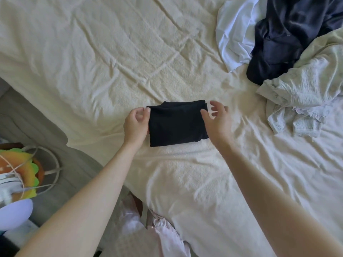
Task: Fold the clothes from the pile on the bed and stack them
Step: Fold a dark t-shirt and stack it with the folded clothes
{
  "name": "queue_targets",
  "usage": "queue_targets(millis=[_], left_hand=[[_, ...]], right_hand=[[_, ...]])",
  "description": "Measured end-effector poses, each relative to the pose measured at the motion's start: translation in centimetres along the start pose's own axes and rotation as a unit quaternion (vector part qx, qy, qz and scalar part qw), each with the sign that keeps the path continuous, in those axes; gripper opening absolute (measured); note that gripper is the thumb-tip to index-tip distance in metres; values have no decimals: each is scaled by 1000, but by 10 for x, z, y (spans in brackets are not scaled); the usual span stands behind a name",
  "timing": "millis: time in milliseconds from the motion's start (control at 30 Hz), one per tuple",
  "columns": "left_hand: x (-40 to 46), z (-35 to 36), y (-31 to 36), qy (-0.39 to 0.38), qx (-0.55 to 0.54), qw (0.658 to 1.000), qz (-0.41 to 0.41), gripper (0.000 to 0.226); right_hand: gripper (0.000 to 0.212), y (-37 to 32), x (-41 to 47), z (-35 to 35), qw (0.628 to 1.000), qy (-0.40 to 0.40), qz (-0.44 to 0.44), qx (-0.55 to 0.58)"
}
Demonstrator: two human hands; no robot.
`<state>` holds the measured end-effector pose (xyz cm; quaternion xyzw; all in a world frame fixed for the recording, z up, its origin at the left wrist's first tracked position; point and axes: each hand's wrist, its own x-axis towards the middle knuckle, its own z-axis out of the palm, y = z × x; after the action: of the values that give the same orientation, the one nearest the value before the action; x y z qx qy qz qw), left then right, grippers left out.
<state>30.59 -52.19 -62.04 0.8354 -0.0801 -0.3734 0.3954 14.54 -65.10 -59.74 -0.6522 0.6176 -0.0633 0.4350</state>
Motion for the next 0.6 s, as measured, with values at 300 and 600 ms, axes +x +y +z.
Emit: queue_targets(millis=[300,600], left_hand=[[-30,15,-28,34,156,982,97,40],[-15,18,-24,-22,355,923,149,52]], right_hand=[[54,38,-35,34,872,-76,-313,-369],[58,39,8,49,838,-179,-248,-452]])
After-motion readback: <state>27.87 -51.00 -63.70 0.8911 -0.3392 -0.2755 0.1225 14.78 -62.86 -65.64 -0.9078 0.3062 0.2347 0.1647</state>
